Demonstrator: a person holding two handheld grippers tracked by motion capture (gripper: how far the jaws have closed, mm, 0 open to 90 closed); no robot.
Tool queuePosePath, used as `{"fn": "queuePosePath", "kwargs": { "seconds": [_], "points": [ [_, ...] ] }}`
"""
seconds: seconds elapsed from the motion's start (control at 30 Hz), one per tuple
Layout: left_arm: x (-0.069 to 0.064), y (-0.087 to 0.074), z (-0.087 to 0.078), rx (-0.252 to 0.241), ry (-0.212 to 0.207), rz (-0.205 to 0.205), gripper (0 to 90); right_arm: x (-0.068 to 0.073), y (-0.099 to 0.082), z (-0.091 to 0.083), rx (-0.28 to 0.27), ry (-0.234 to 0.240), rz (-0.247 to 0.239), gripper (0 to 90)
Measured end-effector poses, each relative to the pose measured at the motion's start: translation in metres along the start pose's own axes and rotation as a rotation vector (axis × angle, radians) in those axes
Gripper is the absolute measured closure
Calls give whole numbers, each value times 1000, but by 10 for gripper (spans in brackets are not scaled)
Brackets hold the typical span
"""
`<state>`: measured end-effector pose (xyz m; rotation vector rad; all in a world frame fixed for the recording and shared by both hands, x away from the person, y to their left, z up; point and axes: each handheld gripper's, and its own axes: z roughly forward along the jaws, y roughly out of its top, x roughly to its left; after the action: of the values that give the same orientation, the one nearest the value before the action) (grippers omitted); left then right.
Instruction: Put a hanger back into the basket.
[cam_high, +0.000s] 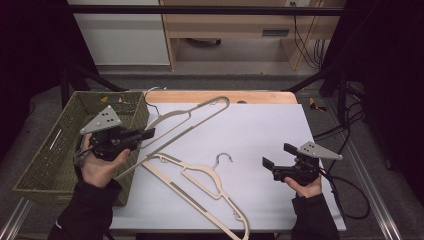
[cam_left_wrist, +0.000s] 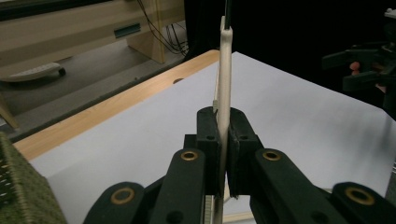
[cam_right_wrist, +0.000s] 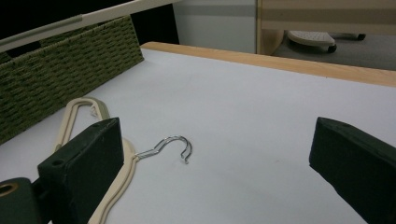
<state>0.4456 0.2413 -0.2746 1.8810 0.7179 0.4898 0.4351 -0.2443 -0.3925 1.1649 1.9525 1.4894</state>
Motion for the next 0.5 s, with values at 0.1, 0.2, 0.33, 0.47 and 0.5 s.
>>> {"fn": "queuePosePath", "kwargs": {
  "seconds": [0.1, 0.2, 0.33, 0.47, 0.5],
  "points": [
    [12, 1, -5, -5, 22, -4, 852, 0, 0, -1, -2, -4, 3, 34],
    [25, 1, -9, -8, 42, 1, 852, 0, 1, 0, -4, -5, 3, 35],
    [41, 0, -16, -14, 61, -7, 852, 0, 1, -1, -3, -1, 4, 34],
    [57, -3, -25, -17, 81, -10, 851, 0, 1, -1, -5, -4, 8, 33],
    [61, -4, -27, -17, 88, -8, 851, 0, 1, 0, -5, -5, 6, 33]
  ]
}}
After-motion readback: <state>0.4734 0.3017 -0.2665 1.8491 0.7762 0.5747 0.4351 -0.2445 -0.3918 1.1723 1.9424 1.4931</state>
